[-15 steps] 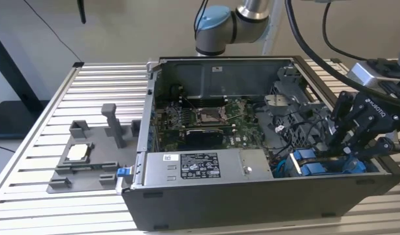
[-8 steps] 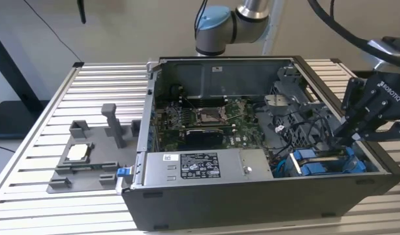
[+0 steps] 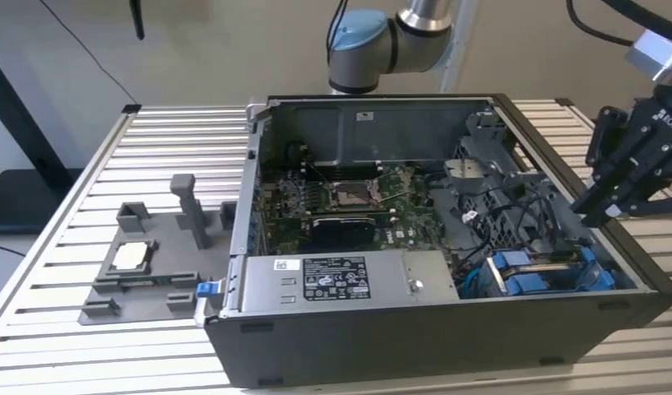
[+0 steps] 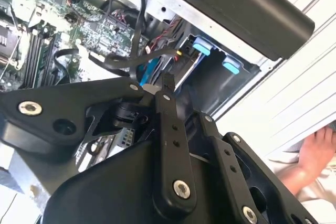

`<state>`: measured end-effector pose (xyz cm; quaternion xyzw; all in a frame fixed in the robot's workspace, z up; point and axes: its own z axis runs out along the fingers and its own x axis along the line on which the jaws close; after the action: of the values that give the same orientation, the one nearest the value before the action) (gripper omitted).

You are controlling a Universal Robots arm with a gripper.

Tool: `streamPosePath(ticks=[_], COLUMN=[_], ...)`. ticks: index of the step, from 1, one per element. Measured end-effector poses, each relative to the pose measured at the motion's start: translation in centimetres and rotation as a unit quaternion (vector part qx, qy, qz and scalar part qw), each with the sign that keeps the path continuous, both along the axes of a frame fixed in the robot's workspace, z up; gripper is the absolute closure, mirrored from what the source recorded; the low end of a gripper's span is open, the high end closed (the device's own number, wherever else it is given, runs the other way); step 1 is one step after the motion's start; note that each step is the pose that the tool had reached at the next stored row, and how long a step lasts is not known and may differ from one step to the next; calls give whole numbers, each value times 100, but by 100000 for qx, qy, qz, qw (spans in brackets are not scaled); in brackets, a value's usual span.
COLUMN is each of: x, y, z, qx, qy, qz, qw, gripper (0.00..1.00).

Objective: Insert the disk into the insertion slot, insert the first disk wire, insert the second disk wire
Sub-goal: 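Insert the first disk wire, then insert the second disk wire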

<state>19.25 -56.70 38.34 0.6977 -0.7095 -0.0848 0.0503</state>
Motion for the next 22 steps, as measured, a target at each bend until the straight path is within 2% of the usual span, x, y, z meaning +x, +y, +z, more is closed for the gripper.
streamPosePath(ticks=[3, 5, 6, 8, 9, 12, 16, 22], x=[-4, -9, -14, -28, -35, -76, -169, -326], y=[11, 25, 37, 68, 81, 119, 172, 239], z=[67, 95, 101, 103, 103, 103, 103, 103], qx=[-9, -2, -12, -20, -17, -24, -18, -19], qy=[-199, -499, -825, -1648, -1911, -2069, -2842, -3760], qz=[-7, -7, -5, -5, -28, -50, -61, -58], qw=[100000, 99999, 99997, 99986, 99982, 99979, 99960, 99929], gripper=[73, 73, 73, 73, 73, 73, 73, 73])
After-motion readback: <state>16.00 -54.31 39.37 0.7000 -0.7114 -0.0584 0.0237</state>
